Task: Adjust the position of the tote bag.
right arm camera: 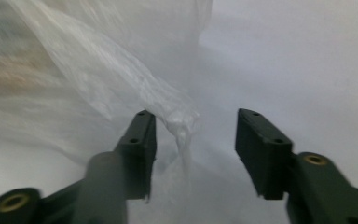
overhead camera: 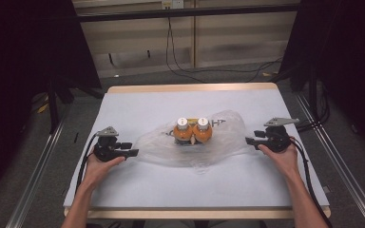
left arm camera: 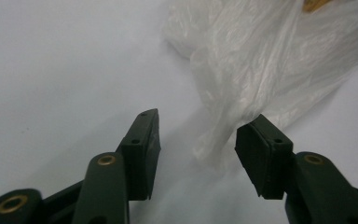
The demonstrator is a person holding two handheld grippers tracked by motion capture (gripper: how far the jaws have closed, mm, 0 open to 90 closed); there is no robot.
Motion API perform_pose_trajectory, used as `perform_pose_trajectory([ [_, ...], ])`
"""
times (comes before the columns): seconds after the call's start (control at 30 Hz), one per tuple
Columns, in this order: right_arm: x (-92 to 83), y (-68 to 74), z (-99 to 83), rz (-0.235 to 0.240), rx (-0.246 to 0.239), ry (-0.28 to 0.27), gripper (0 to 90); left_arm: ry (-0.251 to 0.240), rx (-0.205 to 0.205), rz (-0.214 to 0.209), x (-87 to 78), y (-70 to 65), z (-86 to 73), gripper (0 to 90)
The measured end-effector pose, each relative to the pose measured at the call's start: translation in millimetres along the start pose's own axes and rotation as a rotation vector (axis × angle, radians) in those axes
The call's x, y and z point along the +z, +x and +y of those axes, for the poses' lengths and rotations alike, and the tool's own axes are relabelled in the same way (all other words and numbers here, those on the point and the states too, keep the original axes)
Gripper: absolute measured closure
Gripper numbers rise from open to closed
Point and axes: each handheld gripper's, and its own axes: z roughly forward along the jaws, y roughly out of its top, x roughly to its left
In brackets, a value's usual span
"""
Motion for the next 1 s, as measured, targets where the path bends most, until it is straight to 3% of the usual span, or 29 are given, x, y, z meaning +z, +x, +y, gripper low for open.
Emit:
perform_pose_trajectory([
  [0.23,-11.4,-2.4,6.3,0.018,0.013,-0.052,29.6,-0.08,0.0,0.03,-10.7,-3.7,3.9,30.9],
  [0.37,-19.3,-1.4,12.7,0.032,0.018,-0.088,23.2,-0.152,-0.005,0.045,-19.2,-6.9,9.0,22.5],
  [0.6,-35.1,0.3,21.6,0.025,0.01,-0.152,20.0,-0.224,-0.003,0.051,-31.5,-10.0,13.8,21.2],
  [0.67,-41.3,-1.2,23.0,0.036,0.014,-0.177,19.7,-0.236,-0.008,0.052,-34.1,-9.2,14.1,21.7],
  [0.73,-45.0,-2.4,24.2,0.039,0.022,-0.193,21.0,-0.239,-0.001,0.04,-34.7,-9.4,14.3,30.3],
  [0.83,-45.5,1.5,27.8,0.061,0.006,-0.202,29.9,-0.218,0.06,0.004,-31.5,-18.5,20.2,39.4],
  [0.9,-43.3,8.5,31.9,0.08,-0.016,-0.194,35.0,-0.197,0.087,-0.001,-26.9,-25.3,24.9,42.5],
  [1.0,-34.9,19.3,36.6,0.139,-0.038,-0.178,38.3,-0.184,0.107,-0.051,-19.8,-33.3,29.8,50.2],
])
